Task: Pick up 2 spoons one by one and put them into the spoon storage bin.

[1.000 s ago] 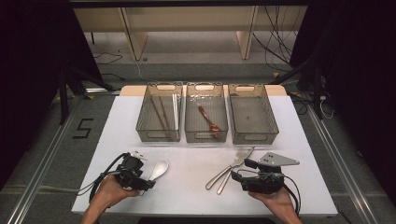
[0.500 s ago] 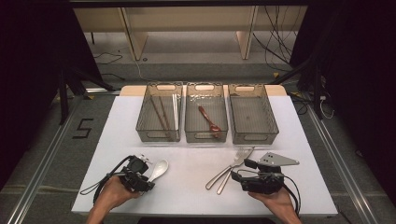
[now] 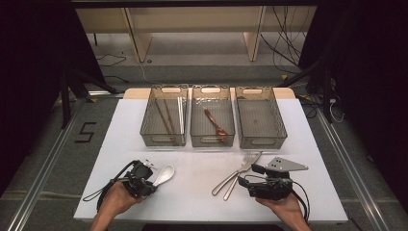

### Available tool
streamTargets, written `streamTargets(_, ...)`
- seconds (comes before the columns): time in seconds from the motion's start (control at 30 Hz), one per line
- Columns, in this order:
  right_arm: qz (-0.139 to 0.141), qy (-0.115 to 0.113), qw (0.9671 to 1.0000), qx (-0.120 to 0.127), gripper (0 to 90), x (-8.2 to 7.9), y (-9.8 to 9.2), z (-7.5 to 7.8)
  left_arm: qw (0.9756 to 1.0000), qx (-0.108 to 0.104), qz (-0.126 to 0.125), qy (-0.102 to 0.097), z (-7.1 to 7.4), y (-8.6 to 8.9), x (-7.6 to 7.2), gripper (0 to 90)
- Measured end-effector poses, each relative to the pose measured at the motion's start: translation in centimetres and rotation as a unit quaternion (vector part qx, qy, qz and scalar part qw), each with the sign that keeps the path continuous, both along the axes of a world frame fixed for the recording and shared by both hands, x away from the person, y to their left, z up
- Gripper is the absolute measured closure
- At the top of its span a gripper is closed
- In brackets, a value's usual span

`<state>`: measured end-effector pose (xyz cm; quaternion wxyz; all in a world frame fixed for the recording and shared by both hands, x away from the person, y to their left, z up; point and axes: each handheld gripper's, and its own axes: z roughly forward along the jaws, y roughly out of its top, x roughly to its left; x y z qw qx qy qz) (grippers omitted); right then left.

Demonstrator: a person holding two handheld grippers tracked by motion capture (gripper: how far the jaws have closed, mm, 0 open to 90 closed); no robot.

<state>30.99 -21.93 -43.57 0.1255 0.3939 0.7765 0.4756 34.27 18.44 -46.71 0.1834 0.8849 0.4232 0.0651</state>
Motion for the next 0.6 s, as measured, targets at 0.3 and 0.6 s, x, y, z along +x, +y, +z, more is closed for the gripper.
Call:
streamTargets(0.3,-0.001,0.0,1.0,0.0,29.5,0.0,-0.1,0.0,0.9994,-0.025,-0.007,-0.021,0.7,0.0,-0.1,76.0)
streamTargets(0.6,-0.002,-0.001,1.0,0.002,29.5,0.0,-0.1,0.0,0.9962,-0.075,-0.004,-0.043,1.9,-0.1,0.0,75.9)
